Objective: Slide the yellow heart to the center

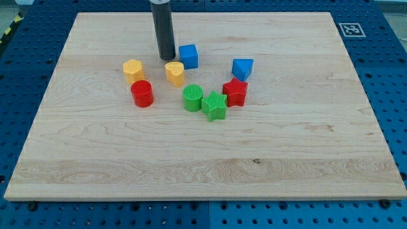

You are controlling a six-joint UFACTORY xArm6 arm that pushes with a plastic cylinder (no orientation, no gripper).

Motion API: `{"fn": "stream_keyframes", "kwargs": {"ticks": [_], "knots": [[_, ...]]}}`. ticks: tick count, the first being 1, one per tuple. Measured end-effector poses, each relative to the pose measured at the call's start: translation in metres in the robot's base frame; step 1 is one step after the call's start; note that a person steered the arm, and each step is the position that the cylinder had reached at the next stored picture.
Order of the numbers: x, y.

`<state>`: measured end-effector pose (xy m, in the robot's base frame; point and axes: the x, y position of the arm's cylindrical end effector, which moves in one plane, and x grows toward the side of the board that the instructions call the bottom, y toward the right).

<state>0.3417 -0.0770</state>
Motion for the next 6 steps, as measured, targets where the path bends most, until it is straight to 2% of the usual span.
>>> {"fn": "stream_keyframes", "kwargs": {"ticks": [2,5,6], "knots": [[0.039,-0.024],[0.043,0.018],[0.043,0.002]]}}
